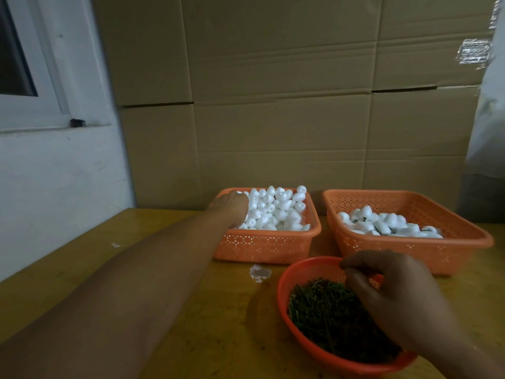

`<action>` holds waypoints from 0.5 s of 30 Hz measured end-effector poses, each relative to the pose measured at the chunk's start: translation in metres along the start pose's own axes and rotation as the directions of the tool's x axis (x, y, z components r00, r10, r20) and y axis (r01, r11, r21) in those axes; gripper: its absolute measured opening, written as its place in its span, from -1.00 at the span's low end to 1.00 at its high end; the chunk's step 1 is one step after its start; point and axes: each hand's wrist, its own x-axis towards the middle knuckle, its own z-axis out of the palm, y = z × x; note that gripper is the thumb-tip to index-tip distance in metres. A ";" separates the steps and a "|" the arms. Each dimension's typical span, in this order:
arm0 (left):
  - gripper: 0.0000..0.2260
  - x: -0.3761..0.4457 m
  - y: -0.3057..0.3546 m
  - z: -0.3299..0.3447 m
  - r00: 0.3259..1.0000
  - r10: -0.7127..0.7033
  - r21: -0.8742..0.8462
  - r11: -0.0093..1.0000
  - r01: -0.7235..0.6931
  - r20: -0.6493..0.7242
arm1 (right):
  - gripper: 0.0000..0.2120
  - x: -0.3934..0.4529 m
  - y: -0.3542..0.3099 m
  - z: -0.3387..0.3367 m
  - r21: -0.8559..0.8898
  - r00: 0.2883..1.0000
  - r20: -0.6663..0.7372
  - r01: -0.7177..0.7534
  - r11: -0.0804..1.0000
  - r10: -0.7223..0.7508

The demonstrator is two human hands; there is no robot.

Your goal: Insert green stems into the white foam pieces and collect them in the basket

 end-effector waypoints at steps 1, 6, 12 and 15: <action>-0.64 0.001 -0.001 0.001 1.000 0.014 0.001 1.000 -0.014 -0.005 | -0.86 0.000 -0.001 0.000 -0.006 1.000 0.003 0.003 1.000 -0.003; -0.82 -0.002 -0.002 -0.002 0.994 0.057 -0.088 0.994 -0.065 -0.094 | -0.86 -0.001 -0.001 -0.001 -0.010 1.000 0.019 -0.002 1.000 0.002; -0.85 -0.011 -0.003 -0.010 0.978 0.042 -0.338 0.935 -0.111 -0.204 | -0.86 -0.002 -0.005 -0.002 -0.011 1.000 0.030 0.002 1.000 -0.002; -0.92 -0.020 -0.003 -0.013 0.955 0.032 -0.479 0.860 -0.178 -0.296 | -0.85 -0.003 -0.006 -0.003 -0.018 1.000 0.028 0.012 1.000 -0.012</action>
